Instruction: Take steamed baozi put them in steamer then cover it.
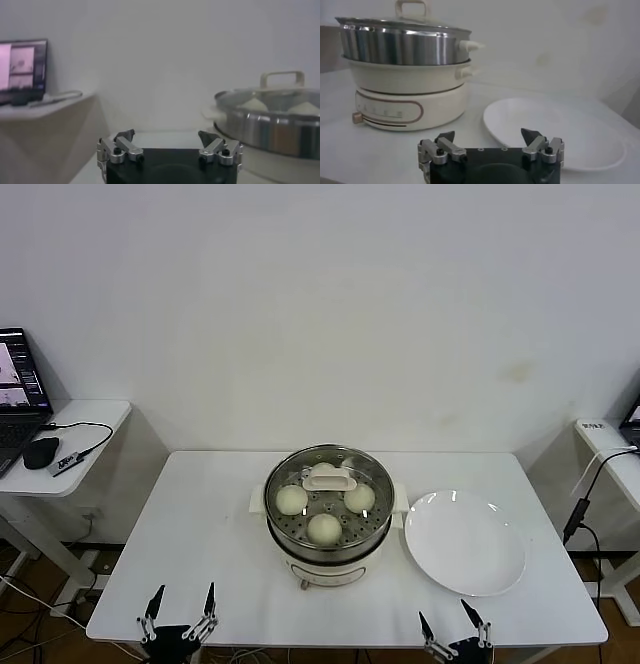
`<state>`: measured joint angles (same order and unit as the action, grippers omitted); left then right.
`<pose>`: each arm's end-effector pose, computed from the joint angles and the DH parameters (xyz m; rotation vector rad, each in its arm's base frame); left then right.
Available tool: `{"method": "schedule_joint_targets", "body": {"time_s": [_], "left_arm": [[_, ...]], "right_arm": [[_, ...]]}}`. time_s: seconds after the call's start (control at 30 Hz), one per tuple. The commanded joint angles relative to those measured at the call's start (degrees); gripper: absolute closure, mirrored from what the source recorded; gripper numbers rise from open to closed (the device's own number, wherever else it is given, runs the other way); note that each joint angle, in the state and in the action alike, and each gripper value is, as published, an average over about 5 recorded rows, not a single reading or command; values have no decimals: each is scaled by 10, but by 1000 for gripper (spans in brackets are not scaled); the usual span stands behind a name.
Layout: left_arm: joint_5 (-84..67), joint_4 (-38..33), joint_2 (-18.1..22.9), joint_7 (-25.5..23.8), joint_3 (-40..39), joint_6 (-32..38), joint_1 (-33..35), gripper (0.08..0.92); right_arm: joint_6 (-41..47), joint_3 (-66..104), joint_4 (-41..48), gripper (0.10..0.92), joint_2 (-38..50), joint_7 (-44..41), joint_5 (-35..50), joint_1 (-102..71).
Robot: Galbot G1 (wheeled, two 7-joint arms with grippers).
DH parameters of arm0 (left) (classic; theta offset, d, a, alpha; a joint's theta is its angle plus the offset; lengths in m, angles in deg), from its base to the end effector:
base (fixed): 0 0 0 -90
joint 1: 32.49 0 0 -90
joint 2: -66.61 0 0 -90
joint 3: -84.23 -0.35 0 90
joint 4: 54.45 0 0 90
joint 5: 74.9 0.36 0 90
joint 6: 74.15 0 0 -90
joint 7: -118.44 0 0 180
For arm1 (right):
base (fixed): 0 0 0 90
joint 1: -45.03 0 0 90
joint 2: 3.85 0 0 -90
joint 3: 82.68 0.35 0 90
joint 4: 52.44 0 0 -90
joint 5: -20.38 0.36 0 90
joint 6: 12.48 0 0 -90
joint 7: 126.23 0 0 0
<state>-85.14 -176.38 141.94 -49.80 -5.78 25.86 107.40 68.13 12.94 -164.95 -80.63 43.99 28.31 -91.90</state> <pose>0.0787 0.0404 -0.3332 0.0968 -2.9907 -0.0306 0.0806 -0.0802 -0.3778 0.2910 -2.8653 0.1246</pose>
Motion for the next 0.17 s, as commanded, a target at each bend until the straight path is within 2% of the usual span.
{"method": "schedule_joint_targets", "body": {"time_s": [0.03, 0.17], "left_arm": [[-1, 20, 9, -11, 11, 31, 31, 177], [0, 22, 7, -12, 11, 31, 35, 177]], "right_arm": [[19, -10, -18, 203, 15, 6, 13, -14], [22, -11, -20, 203, 16, 7, 11, -15]]}}
